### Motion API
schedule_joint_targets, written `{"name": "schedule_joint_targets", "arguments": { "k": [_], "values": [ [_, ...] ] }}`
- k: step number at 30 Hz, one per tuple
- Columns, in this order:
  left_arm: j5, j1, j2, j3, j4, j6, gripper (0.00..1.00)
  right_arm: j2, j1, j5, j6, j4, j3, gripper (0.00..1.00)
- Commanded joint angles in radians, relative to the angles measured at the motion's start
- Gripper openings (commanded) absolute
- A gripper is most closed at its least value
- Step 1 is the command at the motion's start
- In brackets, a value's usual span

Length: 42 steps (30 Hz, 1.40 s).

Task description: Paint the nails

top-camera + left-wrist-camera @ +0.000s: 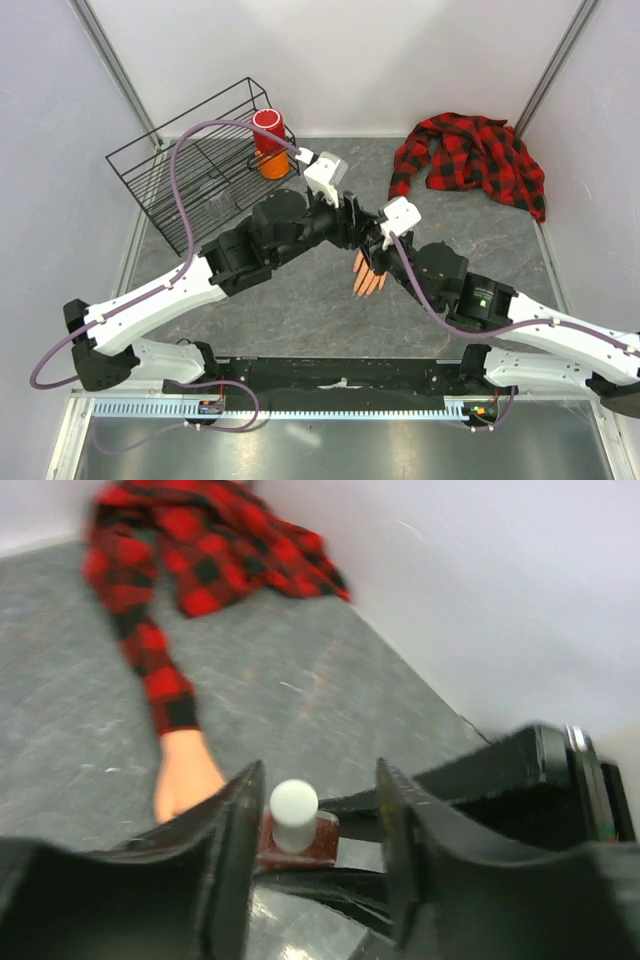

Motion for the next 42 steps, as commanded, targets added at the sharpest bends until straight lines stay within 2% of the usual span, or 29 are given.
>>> {"name": "schedule_joint_targets", "arguments": {
  "k": [1, 3, 7, 8, 11, 14, 18, 20, 21, 23, 24, 26, 28, 29, 31, 32, 33, 34, 36, 39, 42],
  "values": [
    [0.377, 0.043, -0.121, -0.096, 0.105, -0.055, 0.69, -0.104, -0.011, -0.308, -0.023, 0.128, -0.038, 0.0],
    [0.444, 0.065, -0.192, -0.148, 0.15, -0.069, 0.91, -0.148, -0.019, -0.368, -0.023, 0.12, -0.06, 0.0],
    [0.581, 0.1, -0.303, -0.236, 0.22, -0.089, 0.94, -0.193, -0.042, -0.491, 0.042, 0.067, -0.055, 0.0],
    [0.603, 0.105, -0.322, -0.282, 0.298, -0.104, 0.94, -0.202, -0.045, -0.546, 0.061, 0.068, -0.057, 0.0],
    [0.704, 0.131, -0.346, -0.333, 0.378, -0.18, 0.92, -0.228, -0.057, -0.656, 0.091, 0.073, -0.052, 0.0],
    [0.737, 0.134, -0.328, -0.328, 0.386, -0.194, 0.85, -0.236, -0.065, -0.732, 0.116, 0.084, -0.041, 0.0],
    [0.78, 0.14, -0.299, -0.317, 0.406, -0.198, 0.72, -0.231, -0.068, -0.773, 0.136, 0.093, -0.03, 0.0],
    [0.786, 0.142, -0.285, -0.311, 0.414, -0.198, 0.69, -0.23, -0.068, -0.781, 0.138, 0.096, -0.029, 0.0],
    [0.791, 0.14, -0.282, -0.308, 0.415, -0.197, 0.6, -0.227, -0.07, -0.781, 0.139, 0.096, -0.029, 0.0],
    [0.8, 0.14, -0.274, -0.298, 0.412, -0.187, 0.5, -0.225, -0.07, -0.767, 0.138, 0.096, -0.029, 0.0],
    [0.797, 0.142, -0.273, -0.296, 0.409, -0.177, 0.39, -0.22, -0.07, -0.758, 0.138, 0.096, -0.029, 0.0],
    [0.778, 0.14, -0.274, -0.287, 0.383, -0.161, 0.25, -0.214, -0.07, -0.72, 0.124, 0.087, -0.026, 0.0],
    [0.711, 0.139, -0.271, -0.275, 0.345, -0.122, 0.06, -0.193, -0.07, -0.677, 0.115, 0.065, -0.018, 0.0],
    [0.677, 0.139, -0.268, -0.262, 0.293, -0.108, 0.02, -0.182, -0.07, -0.625, 0.101, 0.058, -0.008, 0.0],
    [0.544, 0.125, -0.251, -0.25, 0.245, -0.069, 0.02, -0.132, -0.07, -0.567, 0.086, 0.023, 0.012, 0.0],
    [0.489, 0.114, -0.236, -0.229, 0.193, -0.057, 0.02, -0.107, -0.068, -0.487, 0.076, 0.012, 0.041, 0.0],
    [0.346, 0.078, -0.221, -0.213, 0.161, -0.033, 0.02, -0.055, -0.051, -0.43, 0.076, -0.001, 0.058, 0.0],
    [0.276, 0.053, -0.173, -0.192, 0.135, -0.019, 0.02, -0.03, -0.033, -0.357, 0.073, -0.014, 0.083, 0.0],
    [0.115, -0.004, -0.124, -0.134, 0.083, 0.001, 0.02, 0.036, 0.025, -0.151, 0.05, -0.019, 0.103, 0.0],
    [-0.005, -0.024, -0.032, -0.072, 0.032, -0.012, 0.02, 0.08, 0.033, -0.027, 0.049, -0.022, 0.124, 0.0],
    [-0.015, -0.024, 0.0, -0.051, 0.022, -0.017, 0.02, 0.067, 0.033, -0.005, 0.023, 0.025, 0.098, 0.0]
  ]
}}
